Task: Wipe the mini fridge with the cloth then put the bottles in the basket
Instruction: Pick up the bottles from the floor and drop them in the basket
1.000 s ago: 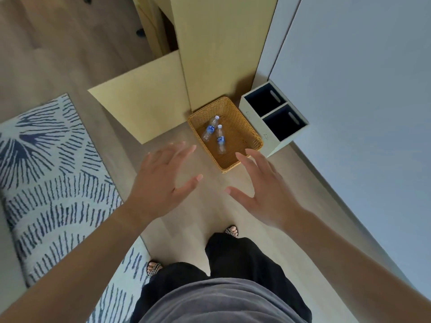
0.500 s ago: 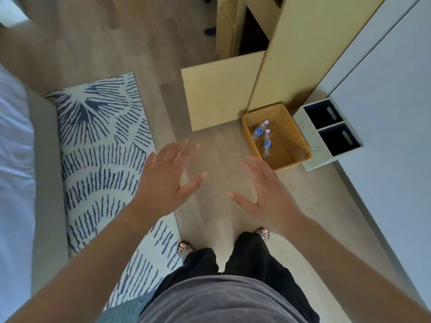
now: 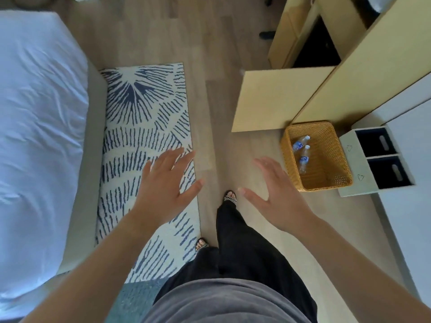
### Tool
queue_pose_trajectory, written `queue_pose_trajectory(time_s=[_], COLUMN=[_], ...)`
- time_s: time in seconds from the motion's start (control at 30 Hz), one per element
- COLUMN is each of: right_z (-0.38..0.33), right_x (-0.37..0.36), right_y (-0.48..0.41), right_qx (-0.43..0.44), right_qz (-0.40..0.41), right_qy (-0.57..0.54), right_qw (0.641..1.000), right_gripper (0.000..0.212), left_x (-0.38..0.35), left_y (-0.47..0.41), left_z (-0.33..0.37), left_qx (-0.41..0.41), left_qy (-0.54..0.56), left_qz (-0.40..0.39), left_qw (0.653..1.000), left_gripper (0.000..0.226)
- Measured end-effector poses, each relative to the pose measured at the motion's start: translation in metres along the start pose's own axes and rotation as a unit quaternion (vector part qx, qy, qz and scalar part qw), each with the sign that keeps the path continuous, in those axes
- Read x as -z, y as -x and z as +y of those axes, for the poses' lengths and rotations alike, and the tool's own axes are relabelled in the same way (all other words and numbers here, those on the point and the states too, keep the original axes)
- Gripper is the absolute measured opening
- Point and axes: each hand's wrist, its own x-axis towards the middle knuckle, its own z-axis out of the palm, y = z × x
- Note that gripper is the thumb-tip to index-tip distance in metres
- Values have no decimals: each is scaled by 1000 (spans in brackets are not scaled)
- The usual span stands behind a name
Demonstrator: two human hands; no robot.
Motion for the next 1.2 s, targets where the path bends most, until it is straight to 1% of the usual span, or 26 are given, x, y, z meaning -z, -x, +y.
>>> queue_pose_trajectory(time_s=[0.13,0.23,0.4,0.5,0.63,0.8,0.9,1.0,1.2], right_z=[-3,-4,-5,-8,-11,-19,-29,-46,-94], right_x=[4,16,54,74,92,104,110,117,137], right_y=[-49,-96,-180,-217,-256,-306,-346,-392,-495], right_qx=[27,48,93,119,103,87,83,74,46], right_qz=[2,-5,-15,-27,-33,-44,-42,-37,-24], right_qy=[10,-8,-3,2,-19,-36,-33,-26,-42], right_qw=[1000,999,996,993,994,995,995,996,998], right_gripper=[86,83,74,75,81,83,82,78,85], left_x=[6,17,40,52,60,69,78,88,128], left_y=[-31,-69,-147,-190,-230,-273,-309,-353,-456], left_z=[-8,-14,-27,-26,-24,-41,-64,-95,-156], left_qx=[45,61,68,59,62,93,109,100,79], left_qy=[-3,11,-1,-11,-9,0,15,20,41], left_qz=[-11,3,19,20,14,18,24,34,43], left_qw=[999,998,997,998,998,995,994,994,995], left_gripper=[77,79,78,78,80,78,78,79,77])
